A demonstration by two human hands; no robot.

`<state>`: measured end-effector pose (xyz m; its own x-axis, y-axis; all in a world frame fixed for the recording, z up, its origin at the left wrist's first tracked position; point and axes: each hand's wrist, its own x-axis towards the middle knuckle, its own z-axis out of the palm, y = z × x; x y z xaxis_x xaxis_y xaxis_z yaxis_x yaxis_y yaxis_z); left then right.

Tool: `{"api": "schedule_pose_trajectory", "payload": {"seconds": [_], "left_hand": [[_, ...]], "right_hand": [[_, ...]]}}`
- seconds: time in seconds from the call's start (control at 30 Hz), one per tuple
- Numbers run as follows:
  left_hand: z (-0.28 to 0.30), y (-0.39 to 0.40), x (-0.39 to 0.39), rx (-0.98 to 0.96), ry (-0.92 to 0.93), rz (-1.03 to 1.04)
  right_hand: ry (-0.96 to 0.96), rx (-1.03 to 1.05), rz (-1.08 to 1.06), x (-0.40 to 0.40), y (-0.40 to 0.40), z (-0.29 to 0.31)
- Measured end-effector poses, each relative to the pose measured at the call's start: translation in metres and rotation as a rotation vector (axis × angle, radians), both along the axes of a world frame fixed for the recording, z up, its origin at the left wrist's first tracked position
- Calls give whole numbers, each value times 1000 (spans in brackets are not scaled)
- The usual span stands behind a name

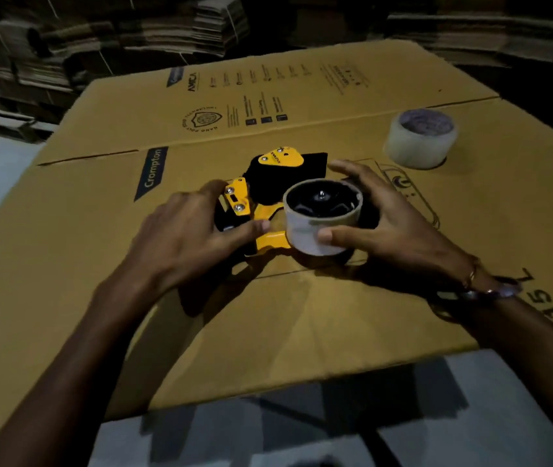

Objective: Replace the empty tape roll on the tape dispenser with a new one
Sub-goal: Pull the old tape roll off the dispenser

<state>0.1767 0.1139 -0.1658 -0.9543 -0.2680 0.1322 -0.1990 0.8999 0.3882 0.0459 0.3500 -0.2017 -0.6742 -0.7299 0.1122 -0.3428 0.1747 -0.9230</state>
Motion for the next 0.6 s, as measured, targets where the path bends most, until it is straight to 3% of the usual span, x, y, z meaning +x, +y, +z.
{"api": "schedule_pose_trajectory", "payload": {"seconds": [0.33,0.47,0.6], "left_hand": [[4,-11,23,242,-112,-209],[-1,-8,31,240,-92,-212],[-3,-3,40,110,-78,-165]], "right_hand": [[-159,-178,174,16,12,-9],[-194,-242,165,34,14,-7],[-190,-225,153,48,16,-5]]}}
